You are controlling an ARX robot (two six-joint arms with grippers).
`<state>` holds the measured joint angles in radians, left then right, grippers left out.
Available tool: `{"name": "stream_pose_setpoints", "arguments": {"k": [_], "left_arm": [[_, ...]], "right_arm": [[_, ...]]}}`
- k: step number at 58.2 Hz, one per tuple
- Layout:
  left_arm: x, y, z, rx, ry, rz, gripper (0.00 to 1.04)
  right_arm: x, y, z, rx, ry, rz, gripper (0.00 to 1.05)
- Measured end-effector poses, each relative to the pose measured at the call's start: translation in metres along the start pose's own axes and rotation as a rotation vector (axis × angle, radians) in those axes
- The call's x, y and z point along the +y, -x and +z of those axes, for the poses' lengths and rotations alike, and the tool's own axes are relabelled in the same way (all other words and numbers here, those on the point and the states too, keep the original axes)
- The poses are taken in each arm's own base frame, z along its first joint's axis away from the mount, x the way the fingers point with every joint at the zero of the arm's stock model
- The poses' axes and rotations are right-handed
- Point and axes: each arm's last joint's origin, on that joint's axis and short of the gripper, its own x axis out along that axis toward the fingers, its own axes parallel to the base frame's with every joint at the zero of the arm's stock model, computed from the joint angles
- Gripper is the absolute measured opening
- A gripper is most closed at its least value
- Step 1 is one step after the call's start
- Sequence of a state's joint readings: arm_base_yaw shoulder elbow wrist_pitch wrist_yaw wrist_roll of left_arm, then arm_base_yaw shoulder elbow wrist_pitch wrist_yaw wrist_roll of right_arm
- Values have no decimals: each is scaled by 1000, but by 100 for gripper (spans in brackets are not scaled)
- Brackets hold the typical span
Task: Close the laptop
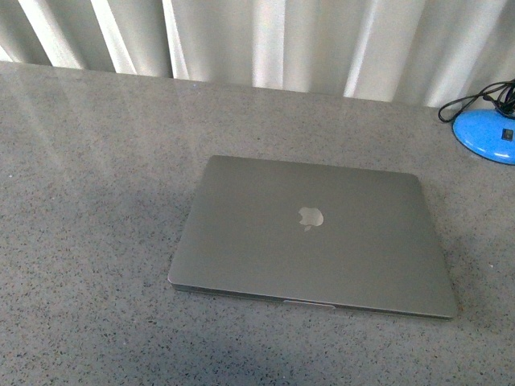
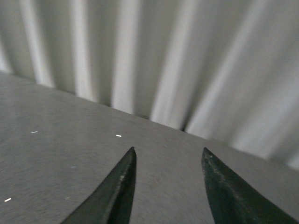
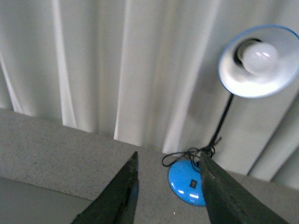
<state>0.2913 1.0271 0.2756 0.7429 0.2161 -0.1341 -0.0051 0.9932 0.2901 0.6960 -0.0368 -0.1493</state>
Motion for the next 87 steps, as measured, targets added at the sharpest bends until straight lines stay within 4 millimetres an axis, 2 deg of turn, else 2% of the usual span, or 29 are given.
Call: {"name": "stream_pose_setpoints", "arguments": {"k": [4, 11, 45, 87], "left_arm": [[-10, 10, -7, 7, -70, -69, 28], [-18, 24, -15, 1, -110, -69, 3], [-41, 63, -42, -12, -128, -77, 4], [-40, 84, -39, -26, -128, -75, 4]], "right_arm": [[1, 9, -7, 4, -63, -24, 24], [3, 23, -16, 5, -108, -28, 0], [7, 62, -36, 1, -132, -28, 1], [8, 85, -36, -33, -137, -34, 1]]}}
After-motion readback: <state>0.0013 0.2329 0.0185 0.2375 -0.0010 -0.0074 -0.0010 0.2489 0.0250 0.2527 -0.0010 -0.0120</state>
